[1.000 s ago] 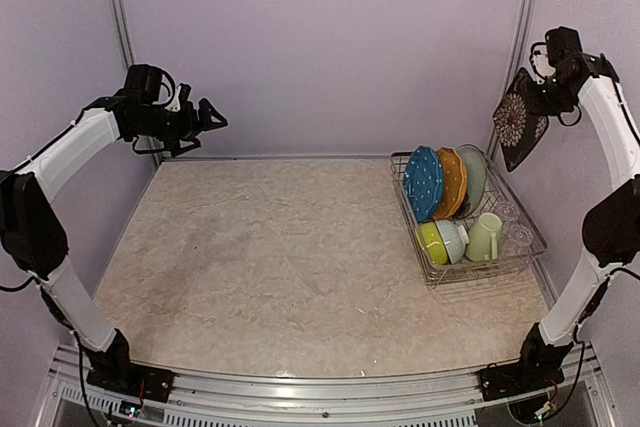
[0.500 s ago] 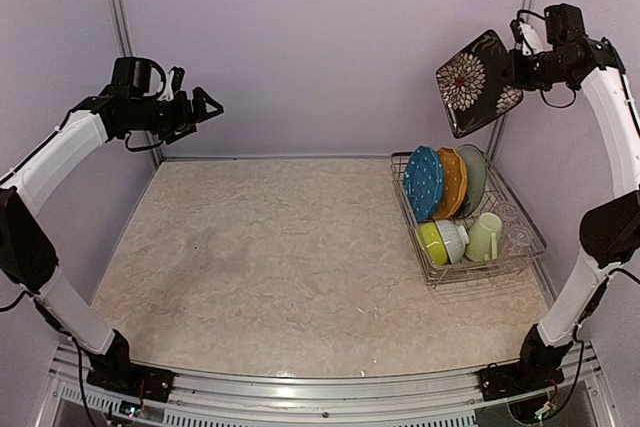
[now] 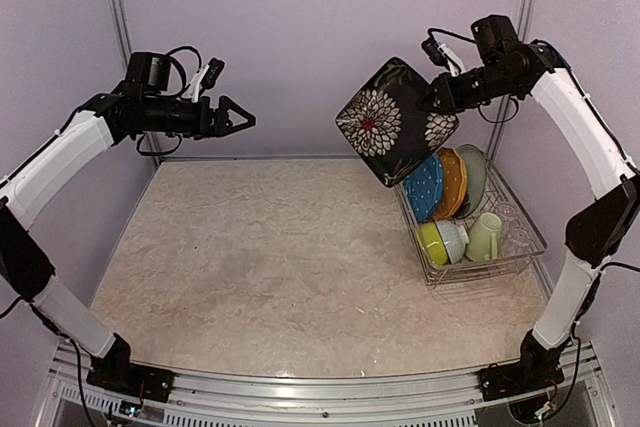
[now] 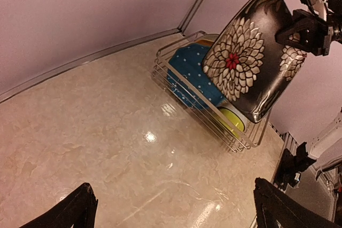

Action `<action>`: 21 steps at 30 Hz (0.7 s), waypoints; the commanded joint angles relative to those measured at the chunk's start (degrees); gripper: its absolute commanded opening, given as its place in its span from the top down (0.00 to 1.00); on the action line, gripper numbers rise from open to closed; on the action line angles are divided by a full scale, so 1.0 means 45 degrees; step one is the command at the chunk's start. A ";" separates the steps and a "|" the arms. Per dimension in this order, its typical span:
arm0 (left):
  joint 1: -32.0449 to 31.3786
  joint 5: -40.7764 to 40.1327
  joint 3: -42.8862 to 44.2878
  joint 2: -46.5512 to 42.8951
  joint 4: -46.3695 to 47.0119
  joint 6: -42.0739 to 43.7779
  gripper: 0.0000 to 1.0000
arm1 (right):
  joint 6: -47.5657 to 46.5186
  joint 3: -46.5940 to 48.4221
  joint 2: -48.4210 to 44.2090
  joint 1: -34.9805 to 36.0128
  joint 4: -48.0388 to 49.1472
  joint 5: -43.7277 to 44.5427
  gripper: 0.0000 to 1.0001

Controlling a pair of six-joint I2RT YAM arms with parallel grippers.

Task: Unload the mixed dishes from the dish rack
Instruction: Pass from the right arm to the left

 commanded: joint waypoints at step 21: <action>-0.2306 0.2783 0.1066 0.2019 -0.2378 0.2506 0.26 | -0.0599 -0.0322 0.1442 0.3660 0.1748 -0.2790 1.00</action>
